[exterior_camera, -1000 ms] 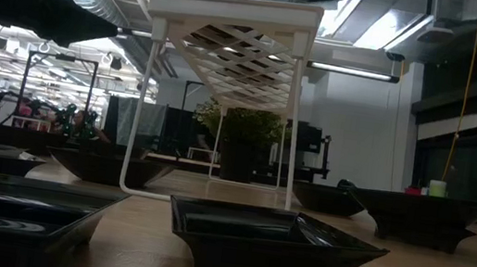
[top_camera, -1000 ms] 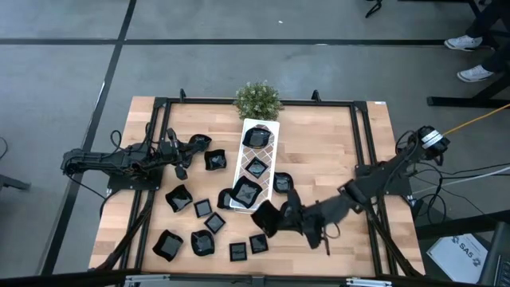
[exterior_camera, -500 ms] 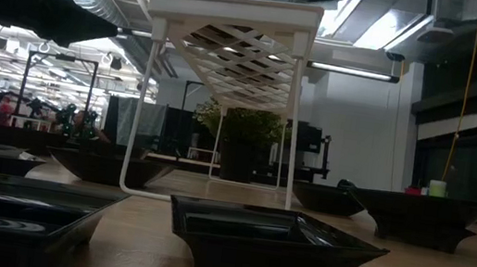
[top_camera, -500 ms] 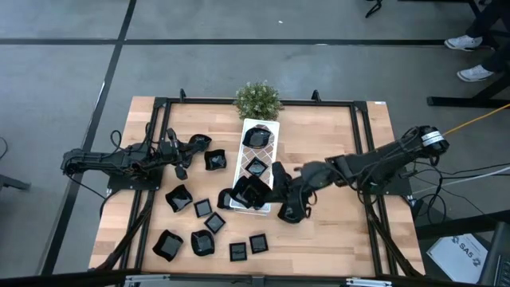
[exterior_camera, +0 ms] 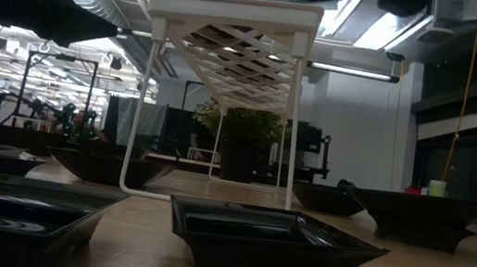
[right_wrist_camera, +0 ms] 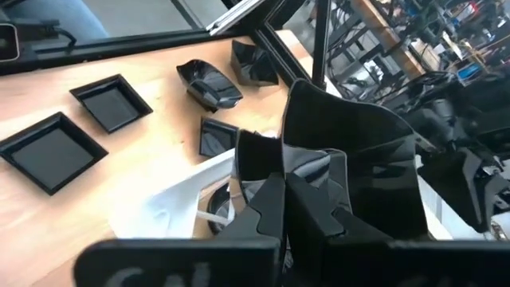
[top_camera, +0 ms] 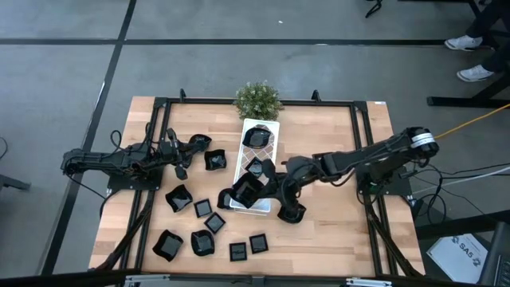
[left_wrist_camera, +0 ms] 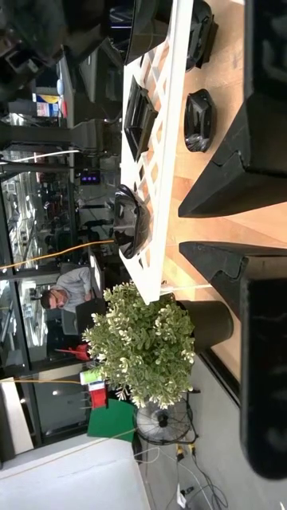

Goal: Pick & Place Mini shaped plates
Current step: Stack the distorted square plate on top of the distorted square plate on the shelf, then stack the leaf shaped plate on top of the leaf shaped plate on the shelf

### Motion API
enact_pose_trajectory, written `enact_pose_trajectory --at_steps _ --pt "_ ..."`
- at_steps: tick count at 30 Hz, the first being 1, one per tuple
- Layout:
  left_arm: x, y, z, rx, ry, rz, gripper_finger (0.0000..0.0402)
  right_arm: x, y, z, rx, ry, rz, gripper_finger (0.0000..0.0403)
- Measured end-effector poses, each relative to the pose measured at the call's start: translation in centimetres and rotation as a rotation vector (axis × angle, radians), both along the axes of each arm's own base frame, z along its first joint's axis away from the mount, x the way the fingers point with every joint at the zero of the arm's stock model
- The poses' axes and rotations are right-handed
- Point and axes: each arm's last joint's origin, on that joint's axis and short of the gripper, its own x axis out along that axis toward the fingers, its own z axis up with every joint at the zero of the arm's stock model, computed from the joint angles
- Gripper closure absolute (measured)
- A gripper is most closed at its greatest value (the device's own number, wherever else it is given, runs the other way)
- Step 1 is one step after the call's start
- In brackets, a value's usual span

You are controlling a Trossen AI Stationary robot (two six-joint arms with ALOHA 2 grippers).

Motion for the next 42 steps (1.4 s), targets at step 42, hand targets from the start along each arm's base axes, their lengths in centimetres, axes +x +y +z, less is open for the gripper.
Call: enact_pose_trajectory --at_steps 42 --pt "0.00 0.00 0.00 0.000 0.000 0.000 0.0349 0.17 -0.04 -0.29 0.057 0.028 -0.035 0.0299"
